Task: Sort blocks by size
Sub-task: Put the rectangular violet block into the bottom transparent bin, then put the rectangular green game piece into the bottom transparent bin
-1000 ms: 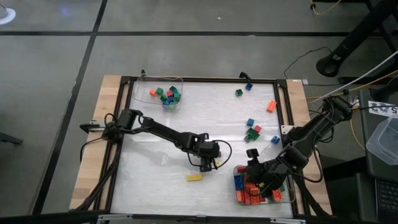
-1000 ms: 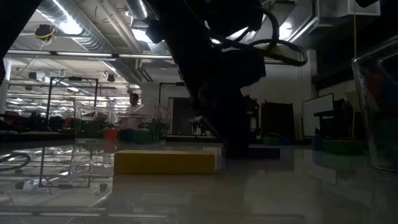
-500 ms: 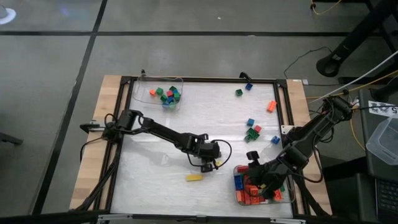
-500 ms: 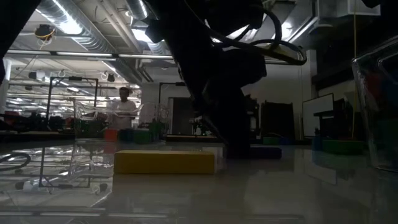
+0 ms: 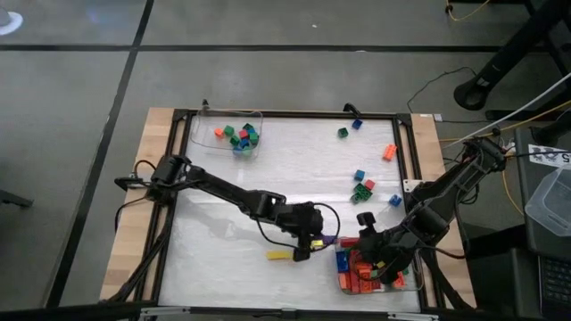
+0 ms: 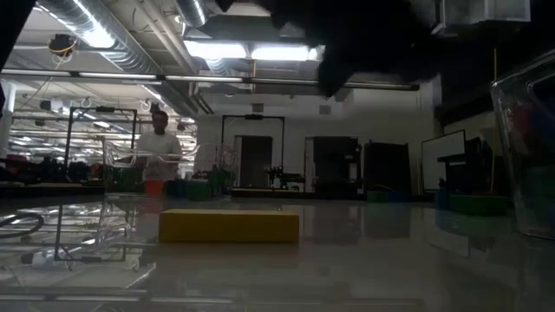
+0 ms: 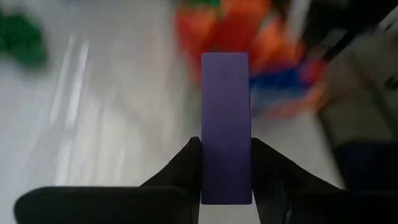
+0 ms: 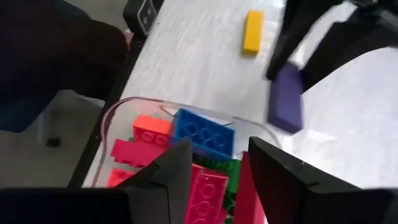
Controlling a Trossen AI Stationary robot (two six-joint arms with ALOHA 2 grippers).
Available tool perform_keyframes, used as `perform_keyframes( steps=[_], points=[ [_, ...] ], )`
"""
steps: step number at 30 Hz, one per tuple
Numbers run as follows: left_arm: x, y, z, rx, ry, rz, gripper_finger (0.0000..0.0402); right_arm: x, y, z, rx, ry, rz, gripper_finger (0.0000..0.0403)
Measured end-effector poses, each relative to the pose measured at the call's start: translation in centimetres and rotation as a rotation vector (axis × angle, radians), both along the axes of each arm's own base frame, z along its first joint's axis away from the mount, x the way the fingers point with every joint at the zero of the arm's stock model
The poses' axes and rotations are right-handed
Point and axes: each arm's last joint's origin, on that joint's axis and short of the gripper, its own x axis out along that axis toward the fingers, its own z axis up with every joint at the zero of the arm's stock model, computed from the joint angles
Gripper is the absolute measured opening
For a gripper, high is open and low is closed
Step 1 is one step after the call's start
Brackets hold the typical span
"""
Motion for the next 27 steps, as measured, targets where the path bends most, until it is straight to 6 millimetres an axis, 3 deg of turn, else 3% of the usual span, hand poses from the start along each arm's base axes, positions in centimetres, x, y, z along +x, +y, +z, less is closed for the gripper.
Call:
perform_keyframes(
  steps=[5,11,17,27],
  points=[
    [1.2,-1.2,0.9,-0.053,-0.213,-0.02,0.0092,0.2,-0.2,1.2,-0.049,-0.074,-0.046,0.0159],
    [2.8,-2.1,-0.3,-0.062,-0.428,-0.043,0.0096,0.6,-0.3,1.6,-0.111,-0.168,-0.115,0.0159],
    [3.3,-2.4,-2.2,-0.061,-0.432,-0.049,0.0116,0.5,-0.2,1.6,-0.077,-0.139,-0.086,0.0159],
    [3.3,-2.3,-2.4,0.007,-0.44,-0.03,0.0164,0.4,-0.1,1.5,-0.032,-0.105,-0.071,0.0159]
  ],
)
